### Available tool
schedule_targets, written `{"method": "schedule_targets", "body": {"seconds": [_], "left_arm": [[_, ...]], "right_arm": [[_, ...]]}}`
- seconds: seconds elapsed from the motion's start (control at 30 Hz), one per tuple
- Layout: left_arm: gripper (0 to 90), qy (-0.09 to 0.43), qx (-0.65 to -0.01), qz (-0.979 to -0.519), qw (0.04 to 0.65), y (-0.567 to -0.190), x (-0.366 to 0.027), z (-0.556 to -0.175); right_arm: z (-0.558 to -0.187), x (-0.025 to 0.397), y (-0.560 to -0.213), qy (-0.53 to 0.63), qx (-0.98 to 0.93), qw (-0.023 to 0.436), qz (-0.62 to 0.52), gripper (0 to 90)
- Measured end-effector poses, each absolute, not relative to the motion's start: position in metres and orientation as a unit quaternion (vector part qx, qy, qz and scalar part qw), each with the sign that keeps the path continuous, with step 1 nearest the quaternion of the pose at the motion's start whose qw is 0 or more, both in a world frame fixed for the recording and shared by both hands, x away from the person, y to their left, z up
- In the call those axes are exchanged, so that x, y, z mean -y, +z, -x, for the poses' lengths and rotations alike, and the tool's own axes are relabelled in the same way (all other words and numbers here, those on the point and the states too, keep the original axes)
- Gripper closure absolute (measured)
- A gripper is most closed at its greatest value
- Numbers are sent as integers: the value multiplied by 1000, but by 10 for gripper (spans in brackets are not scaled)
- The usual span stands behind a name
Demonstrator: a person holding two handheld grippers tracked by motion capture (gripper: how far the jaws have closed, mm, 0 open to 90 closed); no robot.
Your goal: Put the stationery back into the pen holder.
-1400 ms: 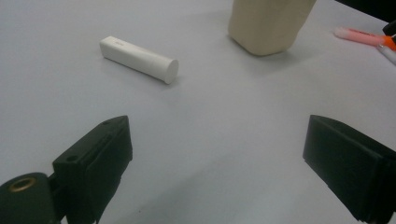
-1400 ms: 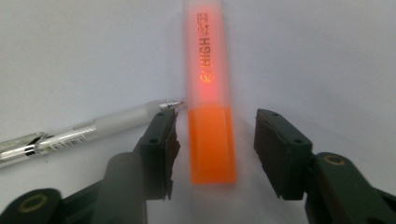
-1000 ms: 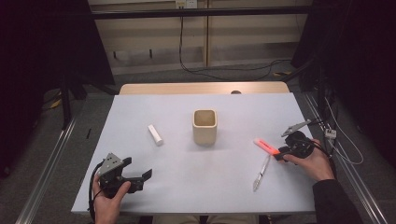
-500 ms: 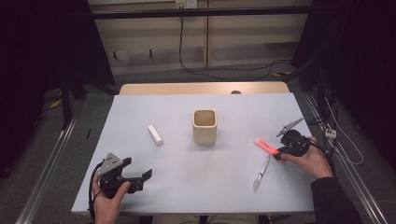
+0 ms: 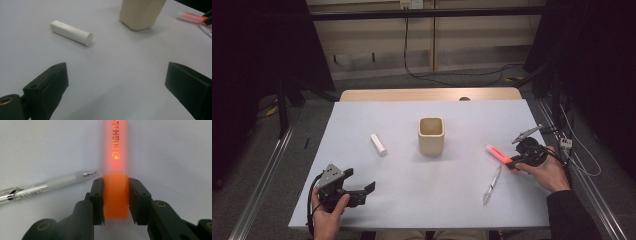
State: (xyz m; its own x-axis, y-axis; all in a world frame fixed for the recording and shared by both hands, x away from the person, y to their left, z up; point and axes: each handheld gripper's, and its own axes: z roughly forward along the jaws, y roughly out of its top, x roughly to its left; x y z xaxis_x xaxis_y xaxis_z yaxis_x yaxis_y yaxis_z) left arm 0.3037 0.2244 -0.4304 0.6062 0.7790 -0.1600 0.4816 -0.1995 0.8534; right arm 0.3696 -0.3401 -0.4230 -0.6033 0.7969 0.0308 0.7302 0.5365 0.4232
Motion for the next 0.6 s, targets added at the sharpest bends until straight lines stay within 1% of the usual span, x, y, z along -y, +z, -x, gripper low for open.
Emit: {"method": "schedule_targets", "body": {"seconds": [0.13,0.3,0.37,0.6], "left_arm": [[50,160,-419,-759,472,-432,-224,-304],[50,155,-414,-760,477,-432,-223,-305],[49,159,-411,-761,476,-432,-223,-304],[50,165,-389,-774,471,-429,-217,-307]], "right_arm": [[-367,339,-416,215,-868,92,-437,673],[-366,328,-408,230,-870,98,-426,673],[-366,323,-408,241,-868,107,-421,673],[-366,308,-409,266,-870,102,-402,673]]}}
